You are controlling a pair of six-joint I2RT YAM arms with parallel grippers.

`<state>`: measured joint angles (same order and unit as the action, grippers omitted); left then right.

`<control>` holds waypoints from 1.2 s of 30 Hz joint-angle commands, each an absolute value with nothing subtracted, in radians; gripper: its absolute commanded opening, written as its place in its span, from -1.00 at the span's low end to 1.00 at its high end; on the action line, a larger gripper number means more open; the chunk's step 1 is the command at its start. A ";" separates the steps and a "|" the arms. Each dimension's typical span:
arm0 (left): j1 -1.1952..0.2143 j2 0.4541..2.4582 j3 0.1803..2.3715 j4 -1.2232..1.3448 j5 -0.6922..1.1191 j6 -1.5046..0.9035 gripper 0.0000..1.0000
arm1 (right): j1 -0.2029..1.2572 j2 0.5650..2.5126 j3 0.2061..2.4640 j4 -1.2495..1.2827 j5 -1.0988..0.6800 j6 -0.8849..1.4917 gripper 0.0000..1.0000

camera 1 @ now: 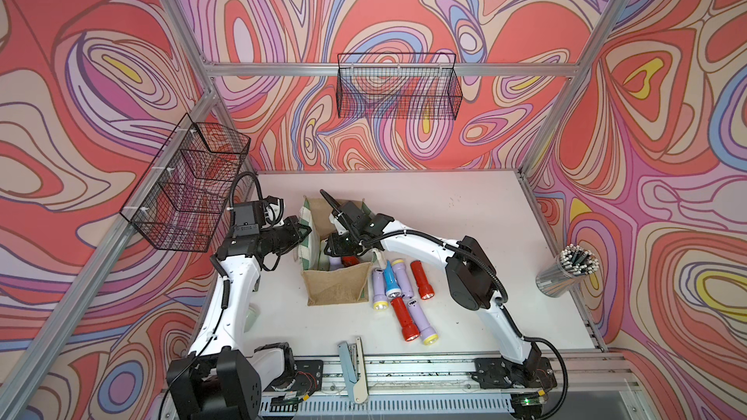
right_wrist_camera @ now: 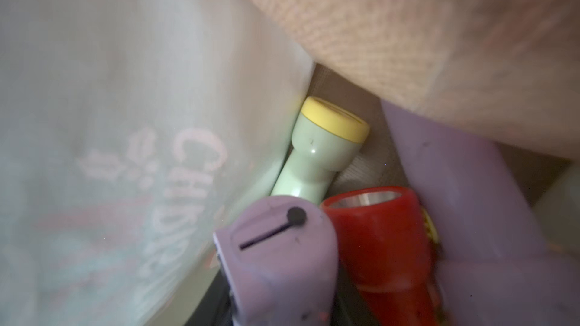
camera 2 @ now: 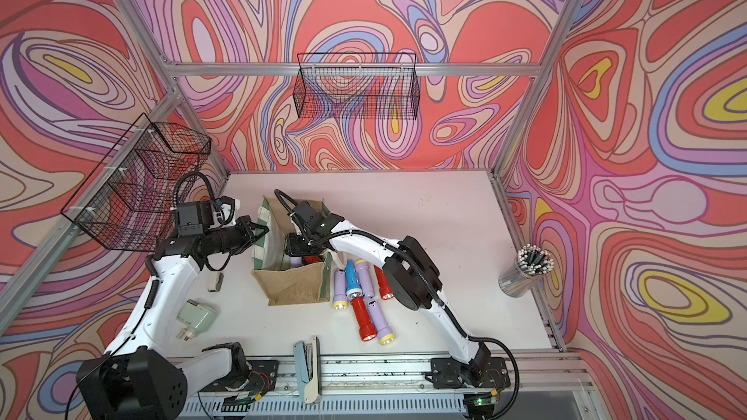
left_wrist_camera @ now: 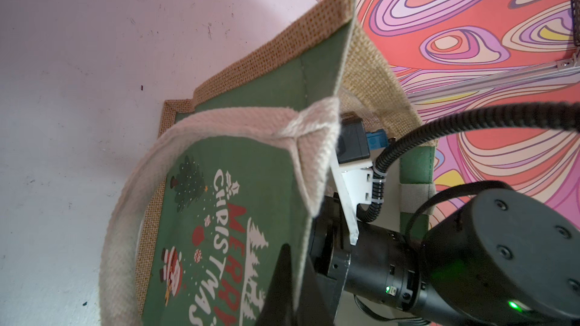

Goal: Put the flashlights into the tote bags
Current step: Place the flashlight in the canvas bag.

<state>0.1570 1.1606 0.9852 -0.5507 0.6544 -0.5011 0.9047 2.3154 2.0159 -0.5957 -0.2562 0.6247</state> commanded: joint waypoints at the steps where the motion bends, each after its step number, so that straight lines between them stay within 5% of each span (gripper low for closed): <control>1: 0.163 1.151 0.971 -0.519 0.667 -0.499 -1.00 | 0.894 2.332 2.044 -0.675 -0.168 0.596 -0.11; 8: 0.162 1.153 0.972 -0.518 0.670 -0.500 -1.00 | 0.893 2.321 2.148 -0.774 -0.201 0.529 0.16; 18: 0.163 1.156 0.970 -0.514 0.678 -0.503 -1.00 | 0.866 2.151 2.143 -0.780 -0.108 0.407 0.27; 36: 0.162 1.165 0.976 -0.511 0.704 -0.503 -1.00 | 0.805 1.674 1.687 -0.728 0.366 0.246 0.29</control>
